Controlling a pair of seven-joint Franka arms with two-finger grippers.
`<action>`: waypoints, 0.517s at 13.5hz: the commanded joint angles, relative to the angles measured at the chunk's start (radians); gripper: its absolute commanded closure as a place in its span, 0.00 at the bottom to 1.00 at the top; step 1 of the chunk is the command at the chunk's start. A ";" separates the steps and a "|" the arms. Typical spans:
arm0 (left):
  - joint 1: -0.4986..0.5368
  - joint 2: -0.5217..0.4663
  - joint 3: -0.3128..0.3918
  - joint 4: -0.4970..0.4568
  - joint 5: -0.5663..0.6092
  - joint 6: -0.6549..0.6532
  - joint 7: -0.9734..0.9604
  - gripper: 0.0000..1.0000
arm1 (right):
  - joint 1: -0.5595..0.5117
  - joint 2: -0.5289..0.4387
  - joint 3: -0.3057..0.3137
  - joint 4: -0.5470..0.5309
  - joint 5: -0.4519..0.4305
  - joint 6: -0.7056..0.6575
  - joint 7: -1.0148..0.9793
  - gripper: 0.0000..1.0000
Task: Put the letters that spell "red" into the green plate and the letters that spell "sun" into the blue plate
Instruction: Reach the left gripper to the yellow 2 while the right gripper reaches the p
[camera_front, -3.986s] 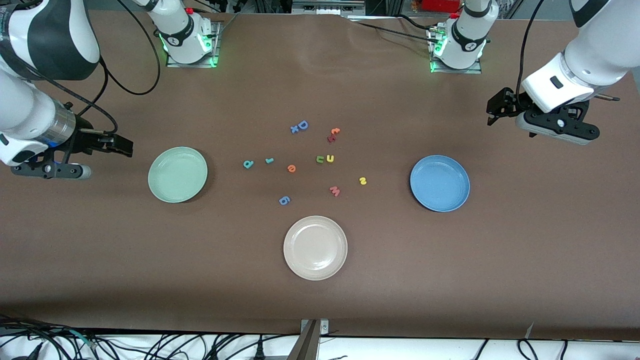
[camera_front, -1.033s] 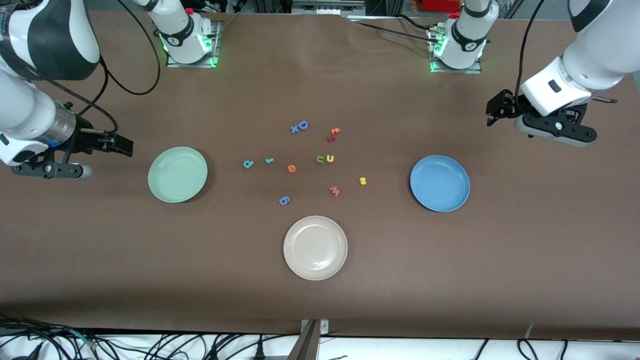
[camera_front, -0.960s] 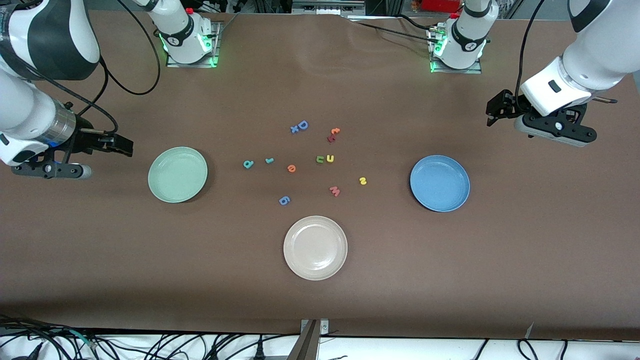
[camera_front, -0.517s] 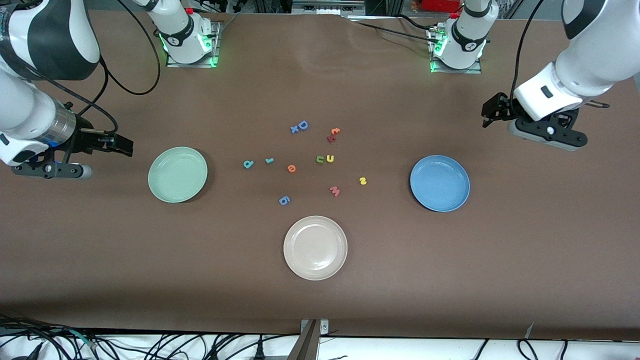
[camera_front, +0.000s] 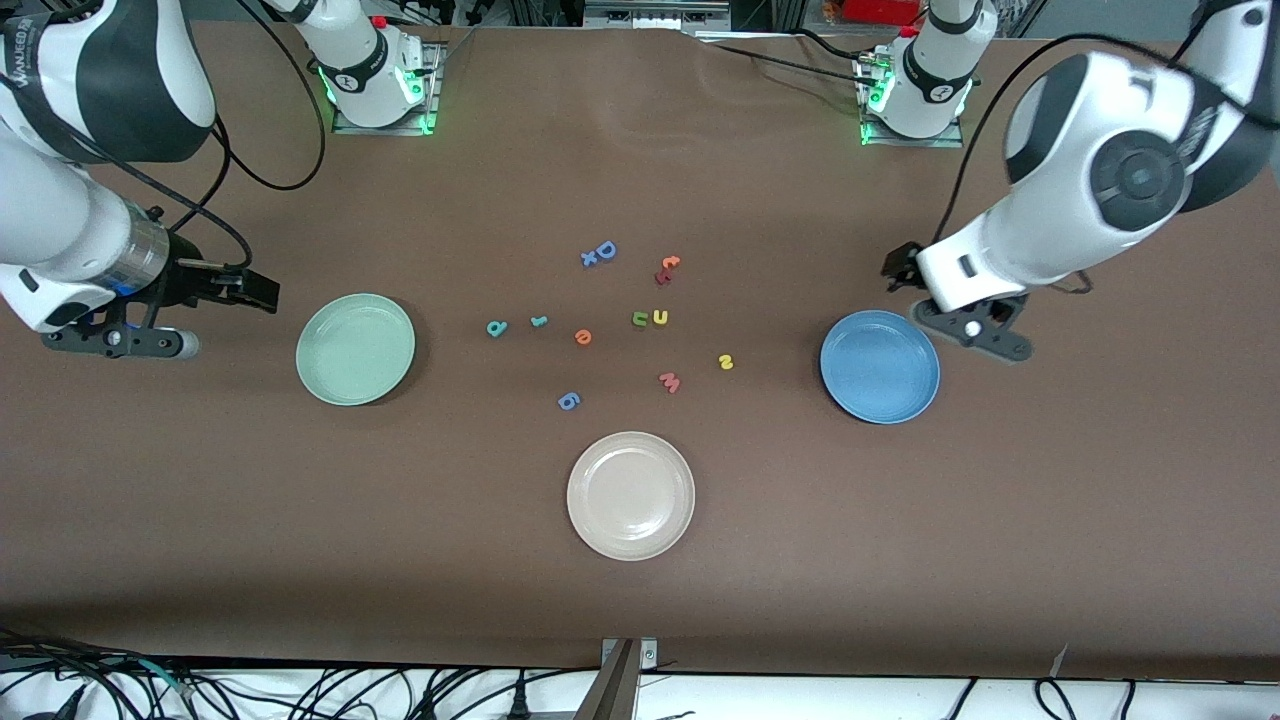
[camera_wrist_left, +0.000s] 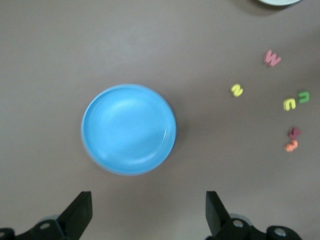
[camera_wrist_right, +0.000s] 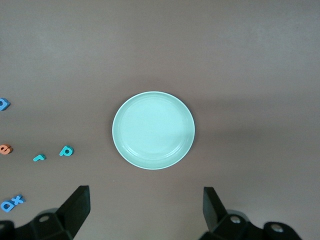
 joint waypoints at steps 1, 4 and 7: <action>-0.070 0.091 0.004 0.029 -0.009 0.122 -0.060 0.00 | 0.005 0.006 0.001 -0.013 0.010 -0.001 0.018 0.00; -0.156 0.192 0.004 0.023 -0.006 0.282 -0.236 0.00 | 0.014 0.013 0.013 -0.031 0.036 0.025 0.021 0.00; -0.208 0.289 0.004 0.023 0.095 0.366 -0.354 0.00 | 0.037 0.036 0.048 -0.059 0.056 0.039 0.132 0.01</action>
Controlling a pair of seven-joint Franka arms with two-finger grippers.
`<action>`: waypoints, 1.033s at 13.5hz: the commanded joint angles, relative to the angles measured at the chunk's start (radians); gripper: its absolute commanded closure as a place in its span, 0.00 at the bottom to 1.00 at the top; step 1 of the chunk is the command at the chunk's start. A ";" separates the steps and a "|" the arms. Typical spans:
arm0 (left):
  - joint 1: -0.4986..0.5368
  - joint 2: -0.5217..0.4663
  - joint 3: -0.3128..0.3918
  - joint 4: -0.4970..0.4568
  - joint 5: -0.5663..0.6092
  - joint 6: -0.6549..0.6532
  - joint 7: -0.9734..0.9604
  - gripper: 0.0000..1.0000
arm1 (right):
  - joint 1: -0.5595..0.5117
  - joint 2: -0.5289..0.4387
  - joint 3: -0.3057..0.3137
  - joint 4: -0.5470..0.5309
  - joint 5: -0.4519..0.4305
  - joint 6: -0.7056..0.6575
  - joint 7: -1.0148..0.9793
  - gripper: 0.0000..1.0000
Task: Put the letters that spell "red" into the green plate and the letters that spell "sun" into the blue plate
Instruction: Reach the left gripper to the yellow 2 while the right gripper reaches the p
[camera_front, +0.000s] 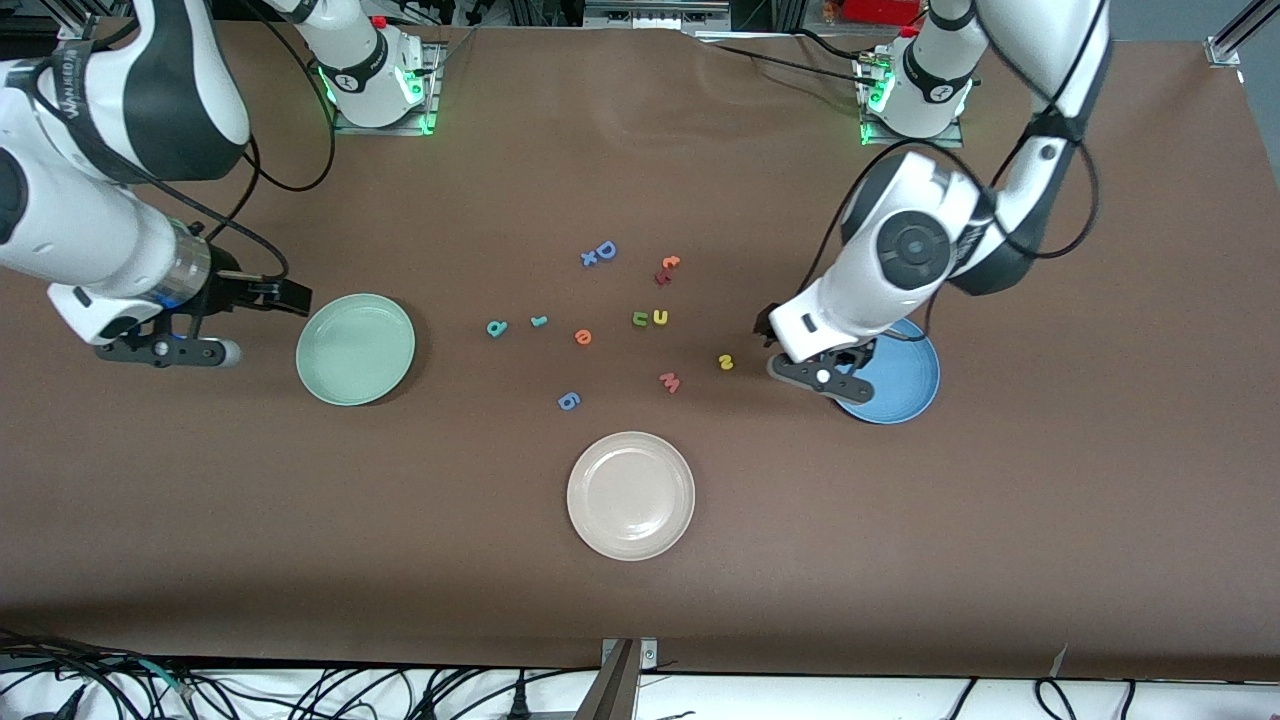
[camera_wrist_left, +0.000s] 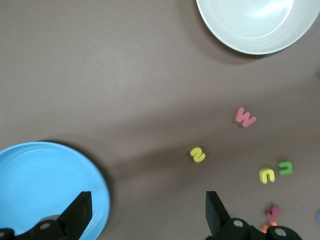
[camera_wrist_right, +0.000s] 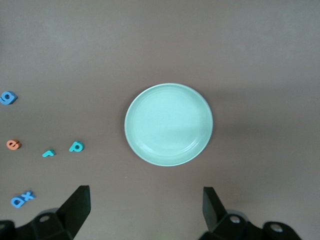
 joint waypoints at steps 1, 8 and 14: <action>-0.052 0.096 0.006 0.024 0.094 0.075 -0.135 0.00 | 0.017 0.010 0.044 -0.048 0.025 0.051 0.114 0.01; -0.111 0.273 0.012 0.024 0.142 0.301 -0.391 0.01 | 0.020 0.070 0.220 -0.241 0.026 0.322 0.365 0.01; -0.129 0.262 0.008 -0.025 0.142 0.293 -0.437 0.04 | 0.023 0.126 0.303 -0.473 0.025 0.641 0.425 0.01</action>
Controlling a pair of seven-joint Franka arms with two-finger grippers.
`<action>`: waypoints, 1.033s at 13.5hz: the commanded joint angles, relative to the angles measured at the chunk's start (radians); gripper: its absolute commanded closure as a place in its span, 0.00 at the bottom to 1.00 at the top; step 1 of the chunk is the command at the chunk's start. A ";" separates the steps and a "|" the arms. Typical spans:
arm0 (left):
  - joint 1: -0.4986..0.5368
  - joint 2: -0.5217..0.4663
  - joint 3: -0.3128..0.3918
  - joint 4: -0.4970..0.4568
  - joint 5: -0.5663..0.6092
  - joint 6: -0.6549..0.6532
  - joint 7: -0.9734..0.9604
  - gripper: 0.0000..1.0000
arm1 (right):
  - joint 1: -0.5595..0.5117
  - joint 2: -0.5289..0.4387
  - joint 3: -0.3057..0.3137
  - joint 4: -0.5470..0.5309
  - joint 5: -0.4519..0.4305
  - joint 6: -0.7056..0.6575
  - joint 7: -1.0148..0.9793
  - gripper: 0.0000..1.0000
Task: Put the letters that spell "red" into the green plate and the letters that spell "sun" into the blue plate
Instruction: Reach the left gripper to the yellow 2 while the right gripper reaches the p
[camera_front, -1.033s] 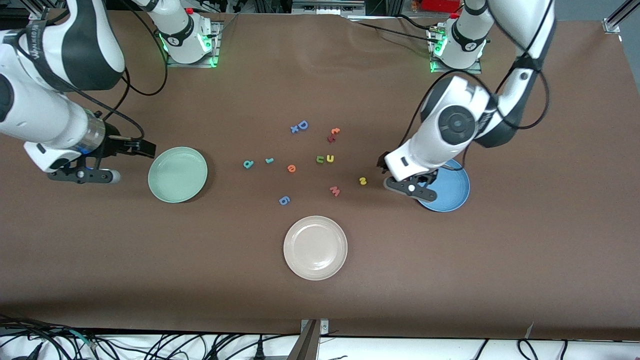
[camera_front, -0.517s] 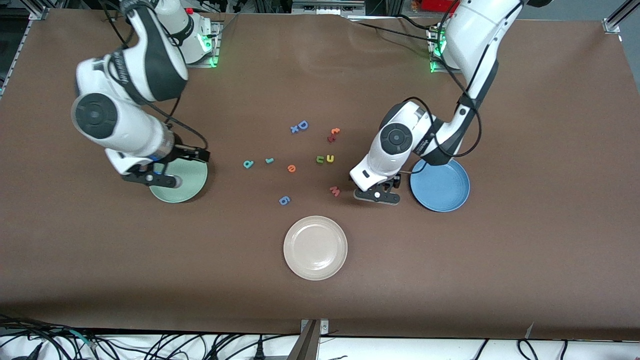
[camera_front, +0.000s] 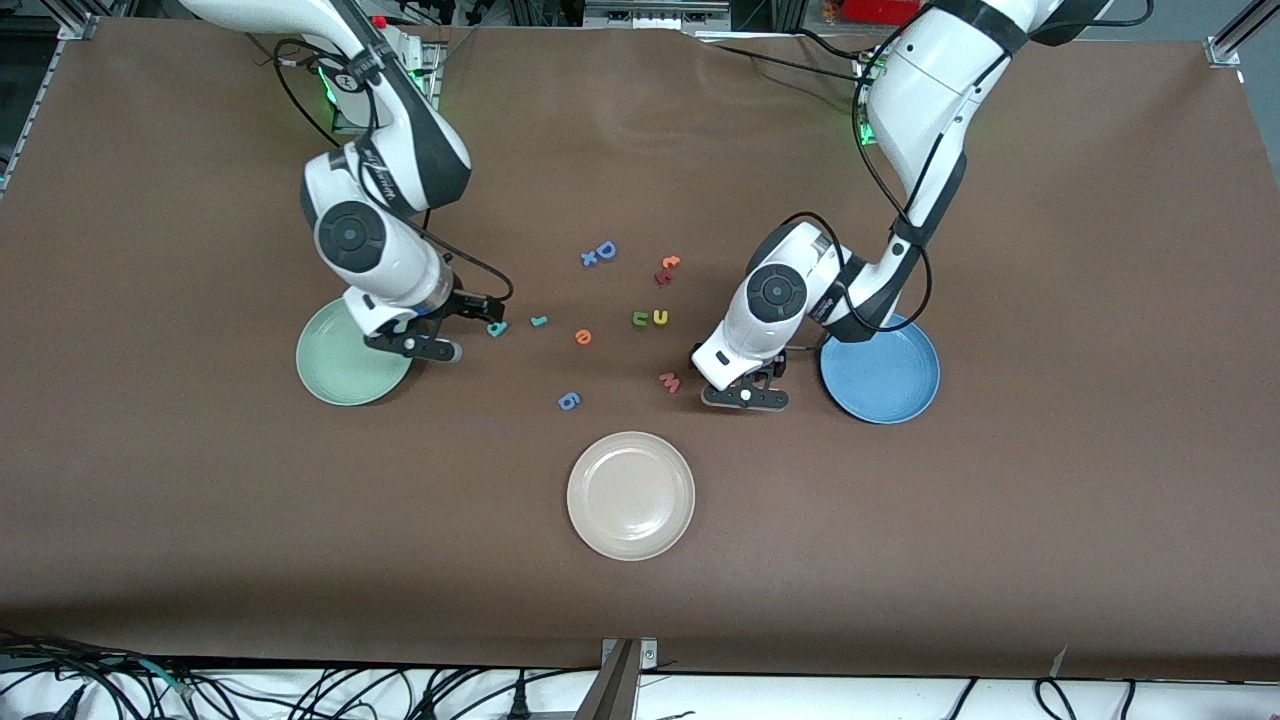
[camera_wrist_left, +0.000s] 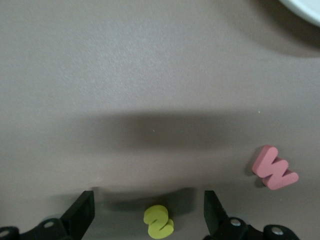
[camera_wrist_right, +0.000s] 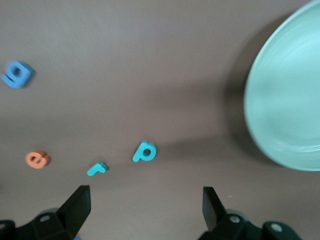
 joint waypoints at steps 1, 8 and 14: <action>-0.025 -0.014 0.003 -0.022 0.028 -0.015 -0.047 0.05 | -0.004 0.032 0.025 -0.045 0.011 0.076 0.022 0.01; -0.032 -0.026 0.004 -0.052 0.028 -0.022 -0.046 0.31 | 0.008 0.146 0.022 -0.045 0.003 0.183 0.015 0.03; -0.026 -0.041 0.006 -0.048 0.029 -0.044 -0.044 1.00 | 0.007 0.158 0.016 -0.044 -0.069 0.203 0.012 0.20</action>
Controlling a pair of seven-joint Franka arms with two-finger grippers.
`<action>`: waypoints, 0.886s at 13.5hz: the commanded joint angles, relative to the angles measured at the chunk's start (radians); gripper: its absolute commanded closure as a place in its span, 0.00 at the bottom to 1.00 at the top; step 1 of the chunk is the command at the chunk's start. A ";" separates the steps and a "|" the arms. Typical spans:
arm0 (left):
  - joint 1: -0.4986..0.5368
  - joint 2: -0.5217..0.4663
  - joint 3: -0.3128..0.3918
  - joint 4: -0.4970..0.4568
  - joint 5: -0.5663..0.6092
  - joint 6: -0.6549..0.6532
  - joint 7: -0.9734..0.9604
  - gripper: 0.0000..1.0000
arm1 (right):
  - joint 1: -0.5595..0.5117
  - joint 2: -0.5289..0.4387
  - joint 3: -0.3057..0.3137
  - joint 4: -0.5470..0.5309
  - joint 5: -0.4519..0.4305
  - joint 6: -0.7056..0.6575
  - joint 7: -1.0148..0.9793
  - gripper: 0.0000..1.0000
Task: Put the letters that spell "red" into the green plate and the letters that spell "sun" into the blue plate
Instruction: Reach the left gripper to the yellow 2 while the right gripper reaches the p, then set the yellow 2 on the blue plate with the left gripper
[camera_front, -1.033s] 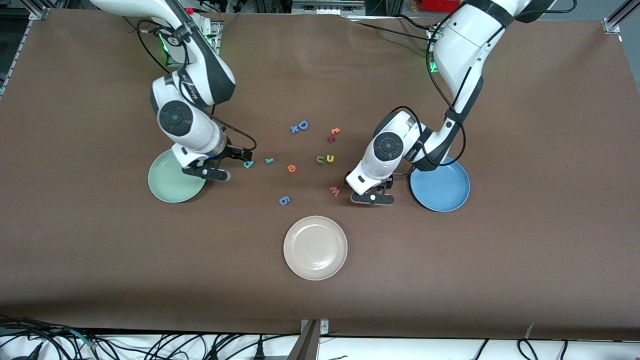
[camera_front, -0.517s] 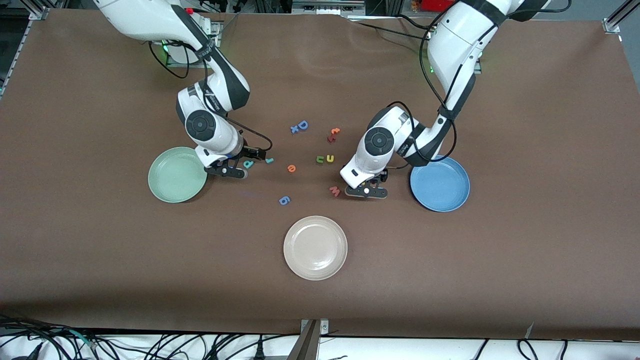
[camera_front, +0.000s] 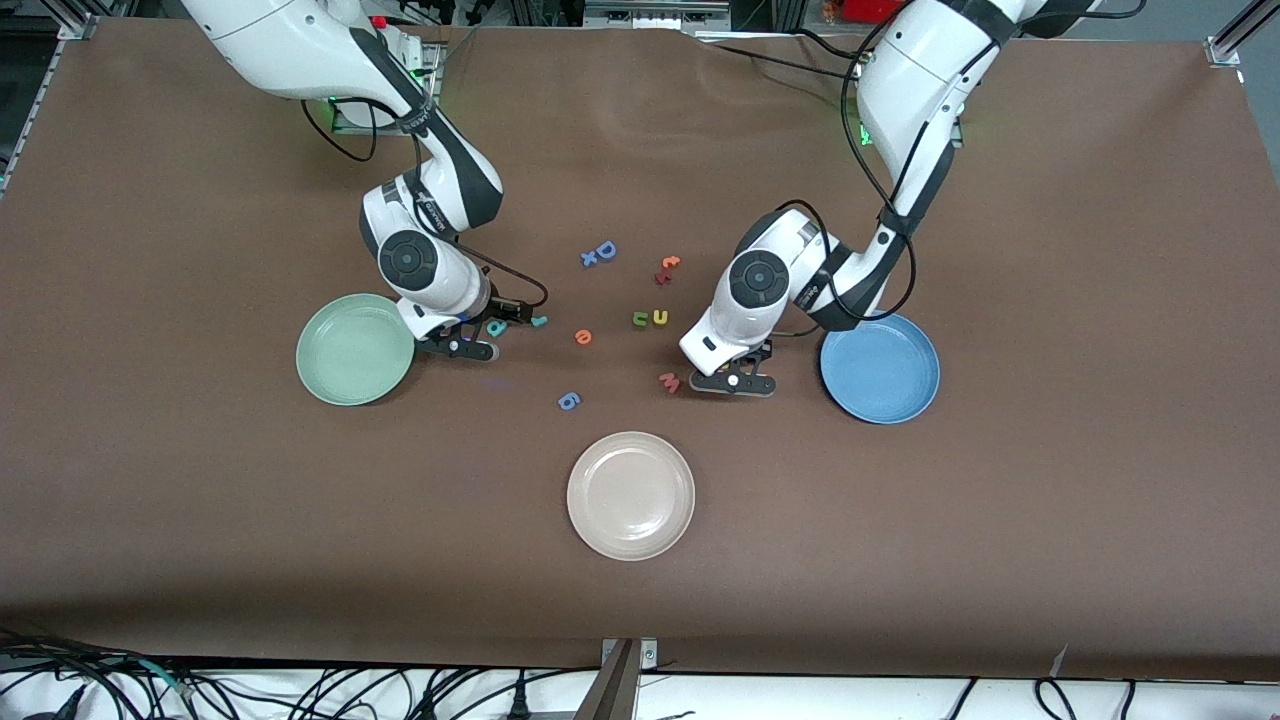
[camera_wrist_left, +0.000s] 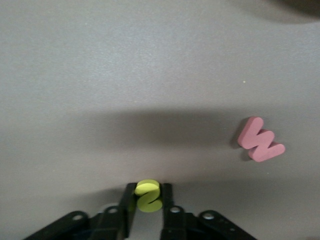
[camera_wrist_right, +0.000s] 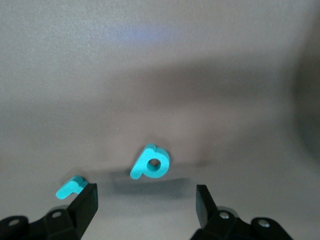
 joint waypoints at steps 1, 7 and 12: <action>0.003 -0.027 0.008 -0.021 0.027 -0.050 -0.020 1.00 | -0.001 0.008 -0.001 0.003 -0.034 0.021 -0.001 0.20; 0.111 -0.148 0.008 0.037 0.027 -0.288 0.163 1.00 | -0.001 0.017 -0.001 0.001 -0.035 0.057 0.000 0.37; 0.229 -0.115 0.012 0.036 0.030 -0.270 0.482 1.00 | -0.002 0.026 -0.004 0.001 -0.035 0.054 0.002 0.39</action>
